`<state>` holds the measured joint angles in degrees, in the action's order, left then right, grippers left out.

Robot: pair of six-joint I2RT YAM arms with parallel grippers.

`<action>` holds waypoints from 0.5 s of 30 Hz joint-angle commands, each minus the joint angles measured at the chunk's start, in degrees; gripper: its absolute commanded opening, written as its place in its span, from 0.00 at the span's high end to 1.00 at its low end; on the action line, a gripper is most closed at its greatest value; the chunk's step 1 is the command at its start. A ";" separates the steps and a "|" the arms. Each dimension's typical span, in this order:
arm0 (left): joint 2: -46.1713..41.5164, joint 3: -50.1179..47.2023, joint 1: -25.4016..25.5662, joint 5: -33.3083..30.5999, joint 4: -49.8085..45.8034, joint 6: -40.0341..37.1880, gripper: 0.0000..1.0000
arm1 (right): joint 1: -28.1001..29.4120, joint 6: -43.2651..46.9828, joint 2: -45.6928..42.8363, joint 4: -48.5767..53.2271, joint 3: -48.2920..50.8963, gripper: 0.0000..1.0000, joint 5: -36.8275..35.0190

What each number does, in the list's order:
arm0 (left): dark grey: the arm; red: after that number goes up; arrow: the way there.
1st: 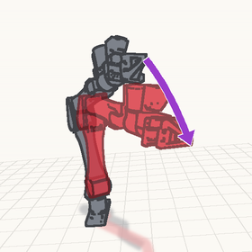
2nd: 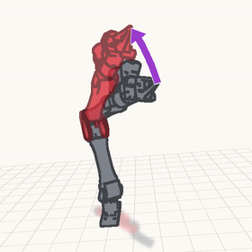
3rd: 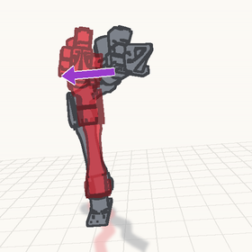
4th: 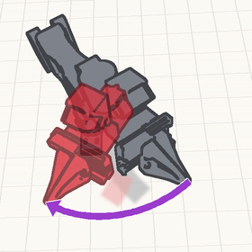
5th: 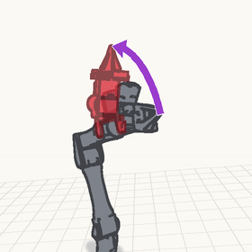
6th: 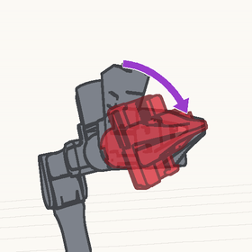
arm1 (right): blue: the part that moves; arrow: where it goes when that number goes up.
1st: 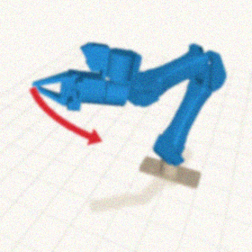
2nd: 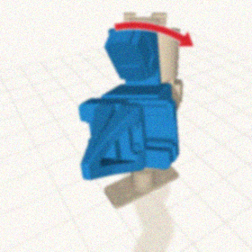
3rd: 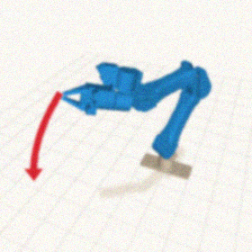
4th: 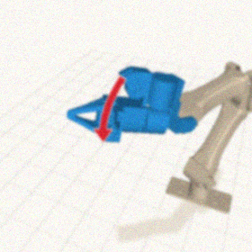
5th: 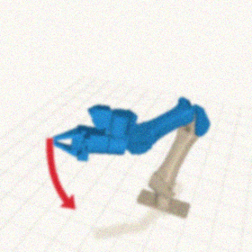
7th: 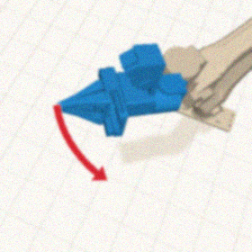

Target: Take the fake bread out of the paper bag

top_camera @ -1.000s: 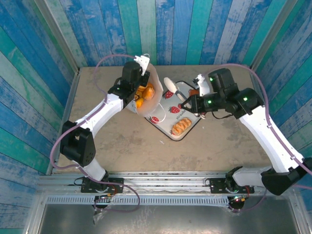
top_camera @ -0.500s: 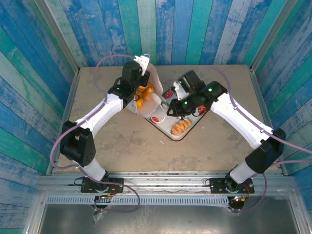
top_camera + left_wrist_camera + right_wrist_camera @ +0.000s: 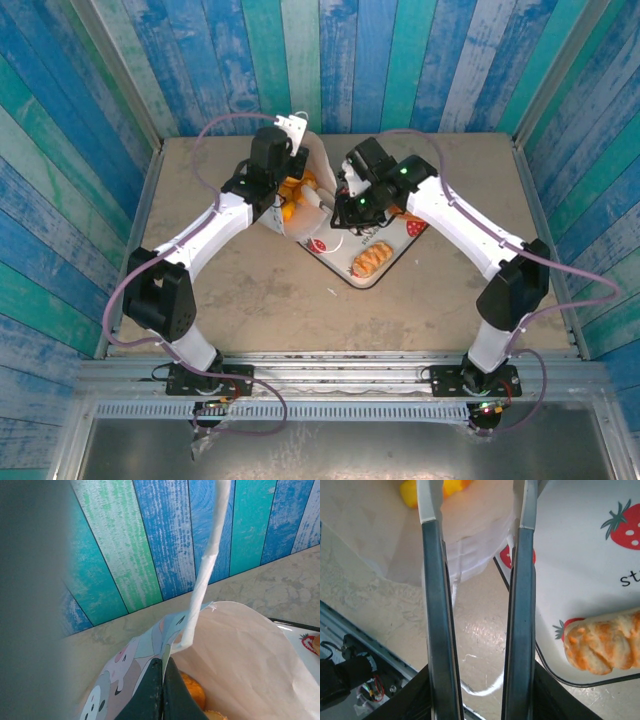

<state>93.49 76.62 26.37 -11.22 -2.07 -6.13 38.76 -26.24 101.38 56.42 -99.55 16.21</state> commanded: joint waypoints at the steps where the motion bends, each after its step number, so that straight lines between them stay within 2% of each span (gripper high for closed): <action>1: -0.40 -0.91 0.01 1.06 2.70 0.85 1.00 | 0.26 -0.66 1.46 1.24 -3.20 0.57 -2.11; 15: -0.15 -0.81 0.09 3.97 3.56 1.74 1.00 | 0.00 -0.26 6.49 3.86 -8.27 0.56 -3.29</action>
<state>93.49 76.20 26.37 -8.82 -1.72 -5.30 38.76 -26.59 106.41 59.02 -106.08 13.65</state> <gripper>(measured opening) 0.044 0.442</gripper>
